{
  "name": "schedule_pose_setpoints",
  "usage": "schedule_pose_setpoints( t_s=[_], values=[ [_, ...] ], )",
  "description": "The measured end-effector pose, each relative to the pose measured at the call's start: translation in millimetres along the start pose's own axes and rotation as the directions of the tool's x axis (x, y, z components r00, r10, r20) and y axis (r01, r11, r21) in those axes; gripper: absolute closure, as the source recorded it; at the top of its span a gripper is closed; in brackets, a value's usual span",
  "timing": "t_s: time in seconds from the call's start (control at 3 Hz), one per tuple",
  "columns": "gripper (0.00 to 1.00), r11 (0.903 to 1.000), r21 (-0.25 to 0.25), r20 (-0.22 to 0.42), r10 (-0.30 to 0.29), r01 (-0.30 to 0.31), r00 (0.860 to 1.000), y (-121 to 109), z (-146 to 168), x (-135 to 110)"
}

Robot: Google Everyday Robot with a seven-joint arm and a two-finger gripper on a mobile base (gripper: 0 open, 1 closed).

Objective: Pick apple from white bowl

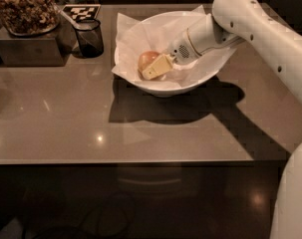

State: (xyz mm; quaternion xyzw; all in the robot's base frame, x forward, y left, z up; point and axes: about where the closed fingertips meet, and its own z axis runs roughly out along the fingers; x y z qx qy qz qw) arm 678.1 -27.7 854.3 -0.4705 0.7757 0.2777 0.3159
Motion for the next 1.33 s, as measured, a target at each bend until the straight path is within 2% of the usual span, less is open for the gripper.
schedule_pose_setpoints(
  t_s=[0.33, 0.67, 1.0, 1.33],
  values=[
    [0.83, 0.9998, 0.018, 0.010, 0.004, -0.004, 1.000, -1.2, -3.7, -0.2],
    [1.00, 0.9995, 0.028, 0.058, -0.014, 0.012, 0.998, 3.3, -19.9, -5.0],
    [1.00, 0.9981, 0.022, 0.142, -0.061, 0.058, 0.988, 20.9, -53.3, -14.8],
    [1.00, 0.9953, 0.026, 0.187, -0.097, 0.094, 0.977, 44.0, -93.0, -12.1]
  ],
)
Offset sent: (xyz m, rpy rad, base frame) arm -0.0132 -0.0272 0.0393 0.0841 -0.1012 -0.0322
